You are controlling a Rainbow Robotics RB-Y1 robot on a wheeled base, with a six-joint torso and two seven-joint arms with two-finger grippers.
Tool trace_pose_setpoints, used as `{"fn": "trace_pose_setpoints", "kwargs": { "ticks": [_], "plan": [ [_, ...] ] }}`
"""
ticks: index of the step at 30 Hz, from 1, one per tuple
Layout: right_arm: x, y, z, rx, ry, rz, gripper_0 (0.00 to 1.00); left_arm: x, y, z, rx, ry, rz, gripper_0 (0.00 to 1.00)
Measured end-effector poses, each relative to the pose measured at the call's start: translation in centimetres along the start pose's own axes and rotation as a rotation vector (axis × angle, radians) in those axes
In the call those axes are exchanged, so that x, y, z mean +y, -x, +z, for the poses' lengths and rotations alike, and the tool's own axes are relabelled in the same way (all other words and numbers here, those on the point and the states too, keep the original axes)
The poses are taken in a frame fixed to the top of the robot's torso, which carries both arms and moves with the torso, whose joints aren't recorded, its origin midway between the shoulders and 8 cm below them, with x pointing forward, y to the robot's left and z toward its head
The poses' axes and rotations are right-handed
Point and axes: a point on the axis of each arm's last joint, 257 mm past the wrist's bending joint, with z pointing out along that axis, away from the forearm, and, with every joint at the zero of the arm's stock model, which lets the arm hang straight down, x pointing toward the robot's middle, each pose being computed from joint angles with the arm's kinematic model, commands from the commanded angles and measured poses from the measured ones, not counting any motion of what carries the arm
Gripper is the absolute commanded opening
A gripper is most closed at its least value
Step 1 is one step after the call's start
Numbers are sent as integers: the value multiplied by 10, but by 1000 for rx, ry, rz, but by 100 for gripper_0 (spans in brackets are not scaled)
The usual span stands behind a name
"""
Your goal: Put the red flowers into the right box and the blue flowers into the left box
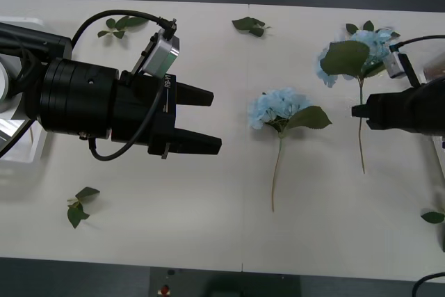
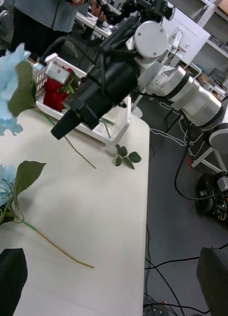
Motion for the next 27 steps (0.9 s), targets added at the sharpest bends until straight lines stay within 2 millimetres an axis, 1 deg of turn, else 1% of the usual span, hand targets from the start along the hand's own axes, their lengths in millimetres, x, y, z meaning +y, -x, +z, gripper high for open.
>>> {"fn": "trace_pose_setpoints", "kwargs": {
  "ticks": [3,6,11,15,22,27],
  "plan": [
    [38,17,-15,-57,144,-53,0,0,0,0,0,0,0,100],
    [81,31,-26,-112,303,-49,0,0,0,0,0,0,0,100],
    [139,40,-37,-146,482,-79,0,0,0,0,0,0,0,100],
    [172,48,-47,-166,581,-103,0,0,0,0,0,0,0,100],
    [221,82,-60,-251,734,-126,0,0,0,0,0,0,0,100],
    [250,101,-69,-255,814,-76,0,0,-1,0,0,-1,-2,100]
  ]
}}
